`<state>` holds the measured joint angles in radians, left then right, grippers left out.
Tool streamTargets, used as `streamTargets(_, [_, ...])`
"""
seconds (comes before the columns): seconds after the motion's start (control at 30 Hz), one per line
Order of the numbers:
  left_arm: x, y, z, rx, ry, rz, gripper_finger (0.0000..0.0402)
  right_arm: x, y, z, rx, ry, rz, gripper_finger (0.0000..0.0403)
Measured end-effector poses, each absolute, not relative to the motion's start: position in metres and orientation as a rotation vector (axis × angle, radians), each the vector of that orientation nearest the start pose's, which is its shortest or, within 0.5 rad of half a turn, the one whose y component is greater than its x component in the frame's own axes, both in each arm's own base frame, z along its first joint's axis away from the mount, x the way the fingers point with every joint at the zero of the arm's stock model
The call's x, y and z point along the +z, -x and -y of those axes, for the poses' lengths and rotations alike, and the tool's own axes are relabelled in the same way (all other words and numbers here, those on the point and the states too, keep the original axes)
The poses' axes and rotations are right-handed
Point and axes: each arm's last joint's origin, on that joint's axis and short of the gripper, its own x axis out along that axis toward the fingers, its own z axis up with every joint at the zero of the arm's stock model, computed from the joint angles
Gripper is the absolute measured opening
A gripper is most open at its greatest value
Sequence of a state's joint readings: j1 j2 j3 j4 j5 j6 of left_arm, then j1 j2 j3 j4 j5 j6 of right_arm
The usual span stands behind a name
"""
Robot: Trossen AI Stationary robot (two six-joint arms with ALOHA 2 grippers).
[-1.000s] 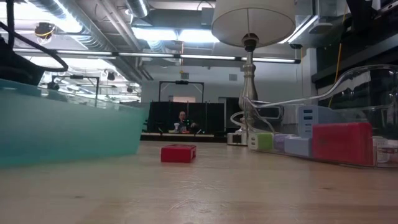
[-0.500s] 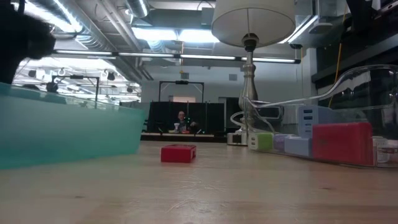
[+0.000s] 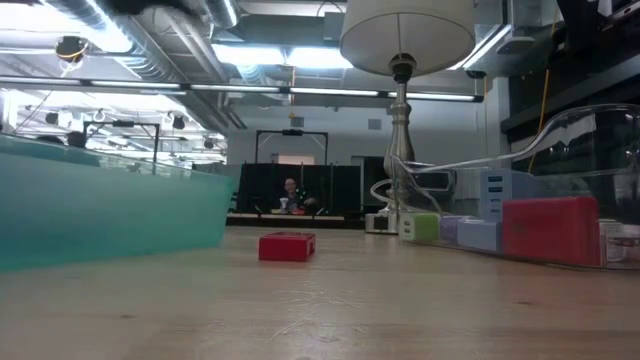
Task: Pick & Place Office items
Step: Put the red digital clock into the green bin
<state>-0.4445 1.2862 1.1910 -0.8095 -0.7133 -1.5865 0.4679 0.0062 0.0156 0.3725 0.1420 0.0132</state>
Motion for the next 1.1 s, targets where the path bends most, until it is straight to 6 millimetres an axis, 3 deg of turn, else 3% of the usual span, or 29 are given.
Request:
streamTargets(0.07, [0.341, -0.254, 0.079, 0.694, 0.983, -0.362, 0.0280, 0.203, -0.082, -0.037, 0.325, -0.128, 0.364, 0.0279])
streamTargets(0.17, [0.352, -0.280, 0.058, 0.661, 0.934, -0.491, 0.0280, 0.203, -0.082, -0.037, 0.324, -0.128, 0.364, 0.0279])
streamTargets(0.33, [0.348, -0.328, 0.038, 0.651, 0.821, -0.737, 0.0280, 0.203, -0.082, -0.037, 0.325, -0.128, 0.364, 0.0279])
streamTargets(0.47, [0.338, -0.369, 0.036, 0.630, 0.734, -0.840, 0.0280, 0.203, -0.082, -0.037, 0.325, -0.128, 0.364, 0.0279])
streamTargets(0.67, [0.314, -0.410, 0.053, 0.637, 0.746, -1.007, 0.0281, 0.203, -0.082, -0.037, 0.324, -0.128, 0.364, 0.0279])
streamTargets(1.1, [0.230, -0.444, 0.086, 0.979, 1.057, -1.161, 0.0281, 0.203, -0.082, -0.037, 0.324, -0.128, 0.363, 0.0279])
